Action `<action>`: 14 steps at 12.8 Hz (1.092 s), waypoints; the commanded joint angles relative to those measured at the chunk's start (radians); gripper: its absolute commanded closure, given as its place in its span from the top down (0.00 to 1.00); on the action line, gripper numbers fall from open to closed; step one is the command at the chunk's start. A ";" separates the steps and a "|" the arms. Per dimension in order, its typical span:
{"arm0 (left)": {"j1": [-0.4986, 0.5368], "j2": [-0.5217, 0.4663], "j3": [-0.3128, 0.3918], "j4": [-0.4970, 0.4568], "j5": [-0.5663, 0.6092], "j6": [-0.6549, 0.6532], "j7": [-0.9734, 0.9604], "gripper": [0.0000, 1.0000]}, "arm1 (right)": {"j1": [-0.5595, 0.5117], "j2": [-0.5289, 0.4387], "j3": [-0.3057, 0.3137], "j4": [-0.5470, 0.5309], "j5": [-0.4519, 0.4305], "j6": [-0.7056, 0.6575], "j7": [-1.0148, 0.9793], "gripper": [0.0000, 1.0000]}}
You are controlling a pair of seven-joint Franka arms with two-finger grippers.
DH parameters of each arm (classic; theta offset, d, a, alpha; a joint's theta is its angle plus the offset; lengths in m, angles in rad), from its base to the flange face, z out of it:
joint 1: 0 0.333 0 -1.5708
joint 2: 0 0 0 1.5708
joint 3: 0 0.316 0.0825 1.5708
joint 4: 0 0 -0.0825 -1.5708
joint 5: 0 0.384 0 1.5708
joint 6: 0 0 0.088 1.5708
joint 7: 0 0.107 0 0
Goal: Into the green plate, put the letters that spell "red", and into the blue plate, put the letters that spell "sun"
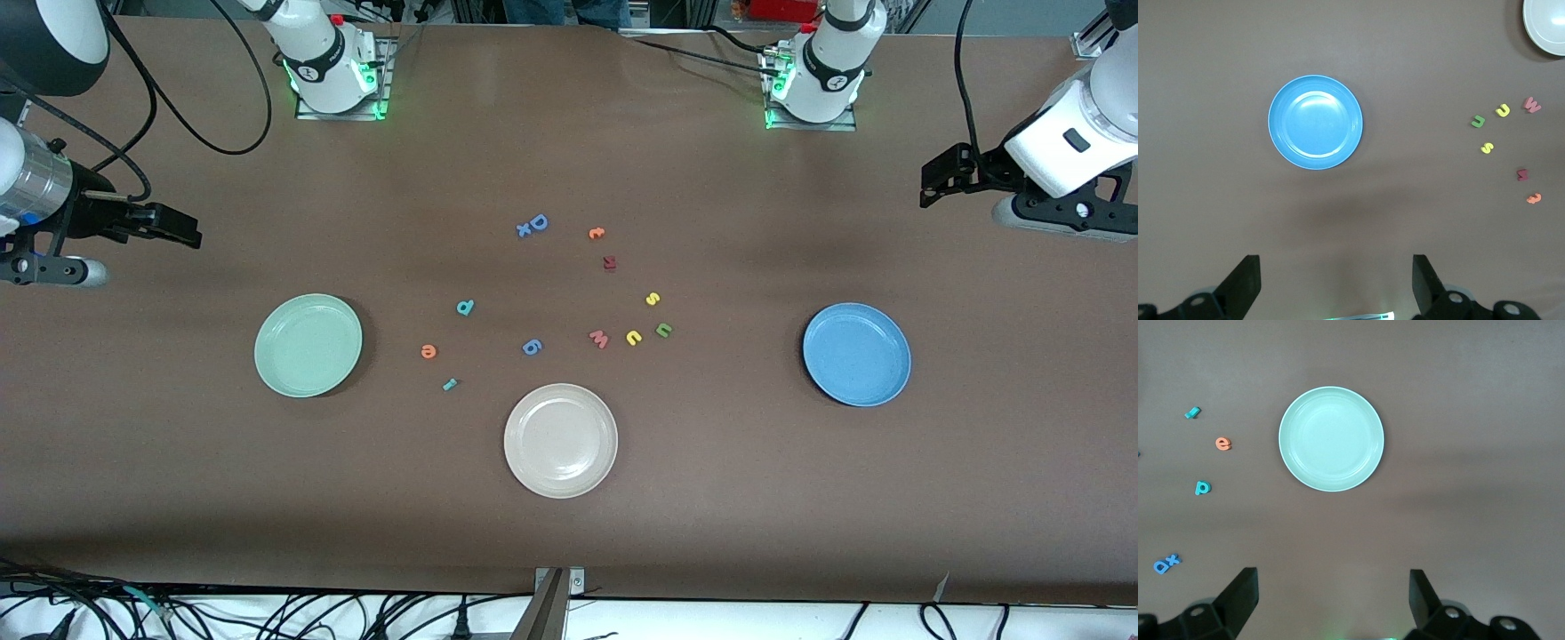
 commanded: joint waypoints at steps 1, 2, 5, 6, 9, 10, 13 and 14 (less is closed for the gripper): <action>0.003 -0.016 -0.001 -0.004 -0.012 -0.012 -0.009 1.00 | 0.001 0.013 -0.007 0.028 0.017 -0.015 -0.010 1.00; 0.003 -0.016 -0.001 -0.004 -0.012 -0.012 -0.009 1.00 | 0.003 0.013 -0.007 0.028 0.017 -0.015 -0.010 1.00; 0.005 -0.013 0.003 0.001 -0.011 -0.013 -0.003 1.00 | 0.001 0.013 -0.007 0.028 0.017 -0.015 -0.010 1.00; 0.005 -0.013 0.003 0.001 -0.012 -0.025 -0.006 1.00 | 0.003 0.013 -0.007 0.028 0.017 -0.015 -0.010 1.00; -0.007 0.013 -0.015 -0.004 -0.012 -0.035 -0.009 1.00 | 0.001 0.013 -0.007 0.028 0.017 -0.015 -0.010 1.00; -0.007 0.015 -0.029 -0.004 -0.012 -0.035 -0.009 1.00 | 0.003 0.013 -0.007 0.028 0.017 -0.015 -0.010 1.00; -0.029 0.042 -0.062 0.001 -0.024 -0.026 -0.010 1.00 | 0.001 0.013 -0.007 0.028 0.017 -0.015 -0.008 1.00; -0.030 0.070 -0.088 0.001 -0.023 -0.007 -0.010 1.00 | 0.001 0.013 -0.007 0.028 0.017 -0.015 -0.008 1.00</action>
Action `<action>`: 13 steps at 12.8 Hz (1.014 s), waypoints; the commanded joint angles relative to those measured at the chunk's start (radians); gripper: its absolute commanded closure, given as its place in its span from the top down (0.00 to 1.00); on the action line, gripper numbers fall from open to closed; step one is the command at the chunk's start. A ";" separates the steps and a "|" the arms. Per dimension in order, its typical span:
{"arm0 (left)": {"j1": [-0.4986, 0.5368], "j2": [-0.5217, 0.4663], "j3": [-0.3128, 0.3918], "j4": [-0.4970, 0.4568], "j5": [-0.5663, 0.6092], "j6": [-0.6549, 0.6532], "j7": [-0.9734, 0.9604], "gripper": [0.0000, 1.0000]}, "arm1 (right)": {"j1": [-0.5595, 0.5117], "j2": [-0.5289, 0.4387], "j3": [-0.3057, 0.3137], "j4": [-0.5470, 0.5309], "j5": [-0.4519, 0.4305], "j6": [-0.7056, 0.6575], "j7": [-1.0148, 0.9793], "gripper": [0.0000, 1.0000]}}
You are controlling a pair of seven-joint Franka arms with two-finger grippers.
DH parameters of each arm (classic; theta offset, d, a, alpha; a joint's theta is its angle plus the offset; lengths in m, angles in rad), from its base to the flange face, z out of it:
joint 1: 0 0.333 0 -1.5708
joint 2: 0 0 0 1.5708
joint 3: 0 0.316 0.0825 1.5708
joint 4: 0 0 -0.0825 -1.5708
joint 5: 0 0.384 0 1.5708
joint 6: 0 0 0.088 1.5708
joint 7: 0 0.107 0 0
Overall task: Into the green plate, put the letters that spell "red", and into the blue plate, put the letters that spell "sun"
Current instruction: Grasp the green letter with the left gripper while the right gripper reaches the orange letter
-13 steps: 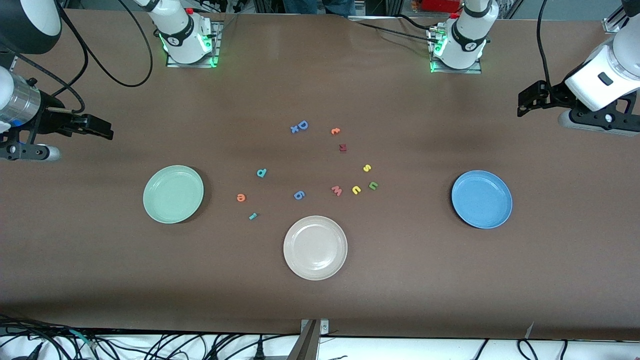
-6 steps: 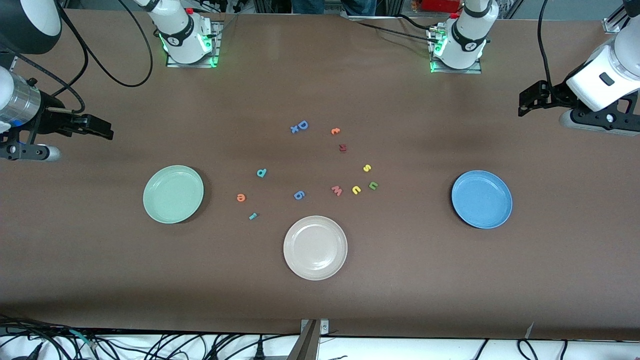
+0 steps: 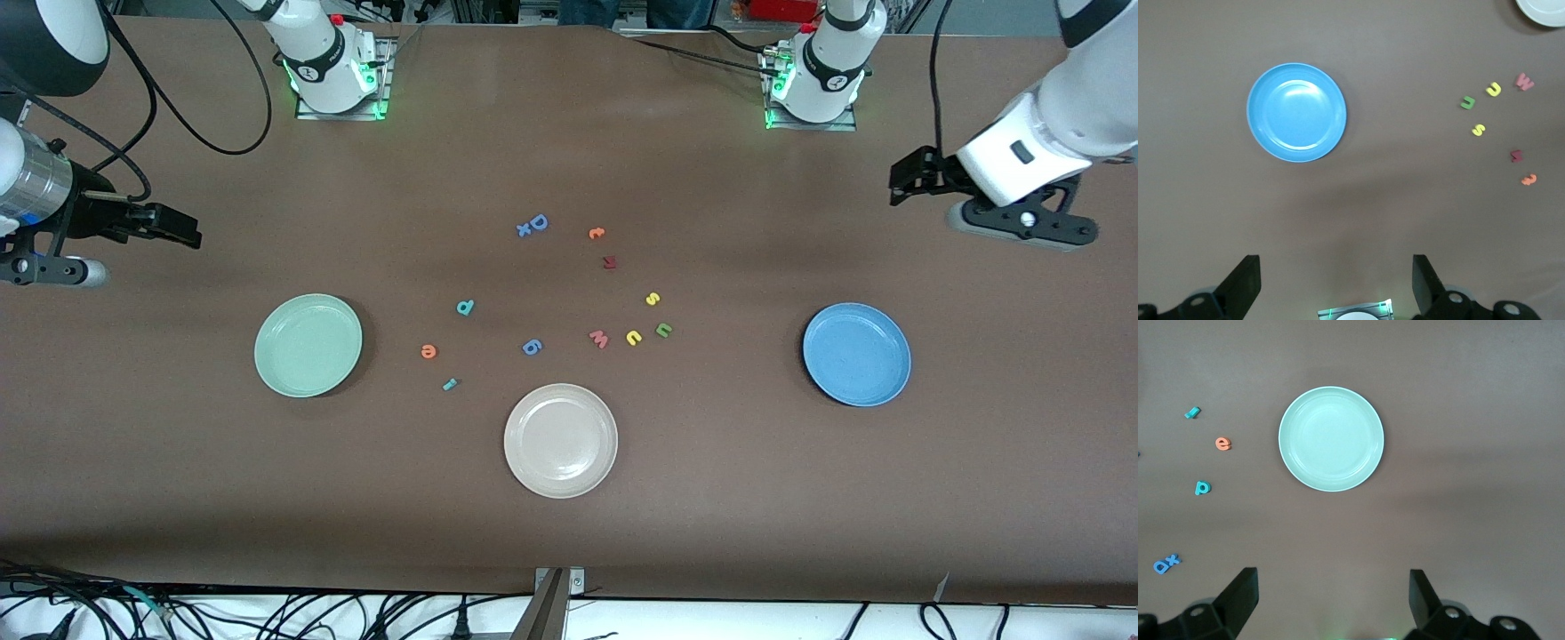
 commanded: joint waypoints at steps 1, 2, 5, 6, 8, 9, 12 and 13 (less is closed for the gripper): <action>-0.011 0.069 -0.065 0.004 -0.022 0.049 -0.010 1.00 | 0.001 0.013 -0.007 0.028 0.018 -0.015 -0.010 1.00; -0.013 0.098 -0.097 0.004 -0.021 0.092 -0.012 1.00 | 0.001 0.013 -0.007 0.028 0.018 -0.012 -0.008 1.00; -0.014 0.210 -0.189 0.003 -0.013 0.225 -0.056 1.00 | 0.003 0.013 -0.007 0.028 0.018 -0.012 -0.004 1.00; -0.026 0.234 -0.205 0.003 -0.013 0.261 -0.093 1.00 | 0.003 0.013 -0.007 0.028 0.018 -0.012 -0.005 1.00; -0.077 0.281 -0.205 -0.005 -0.012 0.327 -0.125 1.00 | 0.003 0.022 -0.007 0.027 0.018 -0.015 -0.007 1.00; -0.095 0.302 -0.203 -0.010 -0.012 0.370 -0.138 1.00 | 0.005 0.022 -0.007 0.027 0.018 -0.015 -0.007 1.00; -0.117 0.396 -0.205 -0.017 -0.010 0.509 -0.148 1.00 | 0.009 0.023 -0.004 0.027 0.018 -0.016 0.004 1.00; -0.132 0.417 -0.205 -0.022 0.020 0.546 -0.151 1.00 | 0.011 0.025 -0.002 0.027 0.018 -0.018 0.005 1.00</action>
